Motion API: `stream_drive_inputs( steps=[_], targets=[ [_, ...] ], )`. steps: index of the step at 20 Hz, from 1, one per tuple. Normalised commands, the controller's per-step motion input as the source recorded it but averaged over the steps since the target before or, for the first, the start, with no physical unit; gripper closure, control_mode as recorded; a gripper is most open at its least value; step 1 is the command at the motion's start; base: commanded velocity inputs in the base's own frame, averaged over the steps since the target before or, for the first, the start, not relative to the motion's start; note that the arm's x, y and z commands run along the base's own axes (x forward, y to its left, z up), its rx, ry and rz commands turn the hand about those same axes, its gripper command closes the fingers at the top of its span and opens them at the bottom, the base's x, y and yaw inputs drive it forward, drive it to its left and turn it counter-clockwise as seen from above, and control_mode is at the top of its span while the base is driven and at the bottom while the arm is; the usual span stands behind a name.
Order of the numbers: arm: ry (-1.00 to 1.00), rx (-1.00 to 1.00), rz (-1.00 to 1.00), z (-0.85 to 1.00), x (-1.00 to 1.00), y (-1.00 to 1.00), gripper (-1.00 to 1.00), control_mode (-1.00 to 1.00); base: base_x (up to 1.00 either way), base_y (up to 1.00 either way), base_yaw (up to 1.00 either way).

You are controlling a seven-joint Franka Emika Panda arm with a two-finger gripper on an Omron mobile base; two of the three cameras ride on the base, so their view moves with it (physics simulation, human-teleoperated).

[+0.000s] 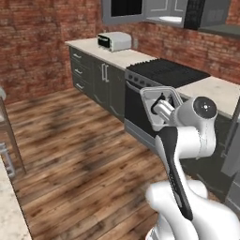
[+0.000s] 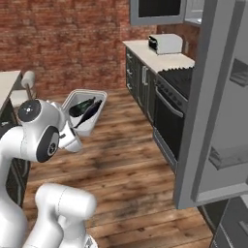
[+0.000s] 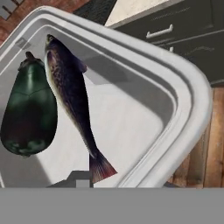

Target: Place the tupperware containing the fish and eggplant meal in the microwave. Close the microwave door and press the start button to reheat the meal.

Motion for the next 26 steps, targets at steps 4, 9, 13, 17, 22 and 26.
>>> stream_drive_inputs(
  steps=[4,9,13,17,22,26],
  targets=[
    [0.0,0.0,0.0,0.0,0.0,0.0,1.0,1.0,0.85,-0.29,0.11],
    [0.0,0.0,0.0,0.0,0.0,0.0,1.0,1.0,0.76,-0.35,0.03],
    [0.0,0.0,0.0,0.0,0.0,0.0,1.0,1.0,0.65,-0.32,0.0],
    [0.0,0.0,0.0,0.0,0.0,0.0,1.0,1.0,0.57,-0.22,-0.02],
    [0.0,0.0,0.0,0.0,0.0,0.0,1.0,1.0,0.52,-0.11,-0.04],
    [0.0,0.0,0.0,0.0,0.0,0.0,1.0,1.0,0.46,-0.01,-0.08]
  ],
)
